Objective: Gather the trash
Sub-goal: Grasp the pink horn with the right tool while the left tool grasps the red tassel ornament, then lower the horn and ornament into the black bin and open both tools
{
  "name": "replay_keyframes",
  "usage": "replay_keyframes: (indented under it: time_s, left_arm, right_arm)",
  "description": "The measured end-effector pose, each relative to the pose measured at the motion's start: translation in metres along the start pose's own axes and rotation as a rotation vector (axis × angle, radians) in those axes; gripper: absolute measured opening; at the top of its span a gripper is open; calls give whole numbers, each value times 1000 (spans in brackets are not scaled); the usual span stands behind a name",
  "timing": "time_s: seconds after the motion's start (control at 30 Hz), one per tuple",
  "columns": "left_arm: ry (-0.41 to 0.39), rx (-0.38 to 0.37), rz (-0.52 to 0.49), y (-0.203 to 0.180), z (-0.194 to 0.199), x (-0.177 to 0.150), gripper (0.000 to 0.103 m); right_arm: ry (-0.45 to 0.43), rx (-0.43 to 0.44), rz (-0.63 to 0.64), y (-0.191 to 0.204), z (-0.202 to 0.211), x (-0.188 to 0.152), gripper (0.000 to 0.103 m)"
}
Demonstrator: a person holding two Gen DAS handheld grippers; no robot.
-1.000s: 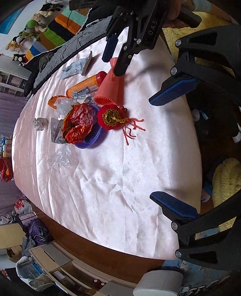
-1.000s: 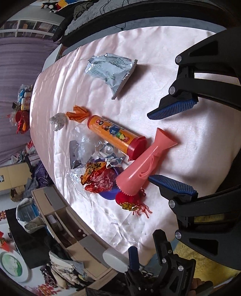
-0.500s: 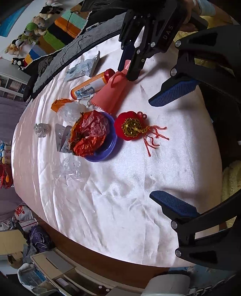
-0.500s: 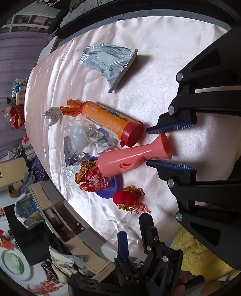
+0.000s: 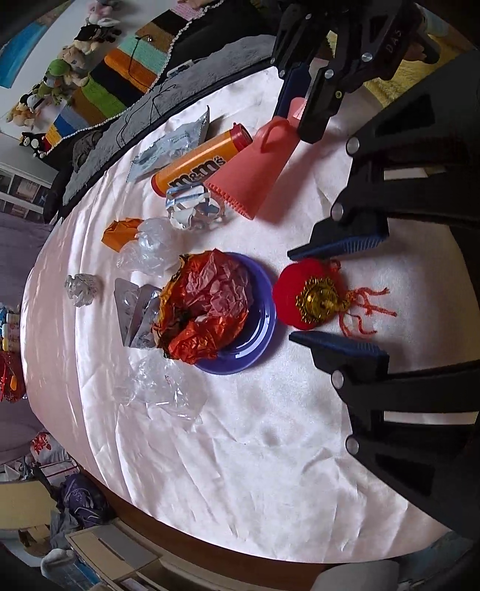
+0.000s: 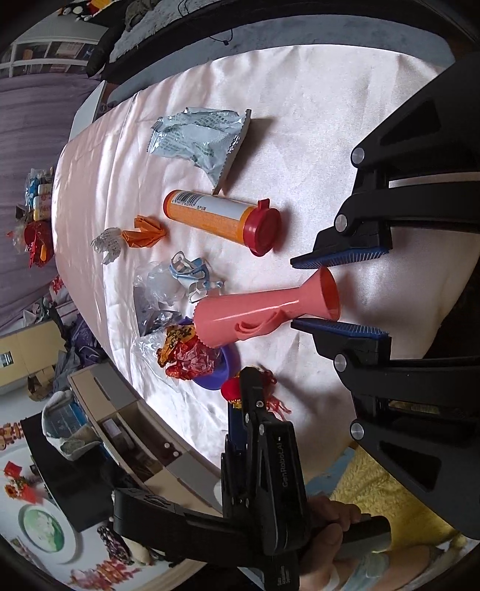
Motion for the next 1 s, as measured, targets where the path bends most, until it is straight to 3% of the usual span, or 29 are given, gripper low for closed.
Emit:
replay_keyframes:
  time_s: [0.1, 0.67, 1.0]
  left_arm:
    - [-23, 33, -27, -2, 8, -3, 35]
    - [-161, 2, -53, -22, 106, -44, 35]
    - [-171, -29, -51, -31, 136, -87, 35]
  right_arm:
    - [-12, -2, 0, 3, 6, 0, 28]
    - [-105, -24, 20, 34, 70, -18, 28]
    - [-92, -32, 28, 47, 95, -50, 28]
Point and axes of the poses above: each gripper's, at about its wrist camera, not at the fingertips, and z roughly against the way its jaws point, y to its left, x to its top, the point moved 6 cm from there along -z, roughly the way its jaws point, and after that the axes turned 3 degrees about x, right-handed, at the moved point
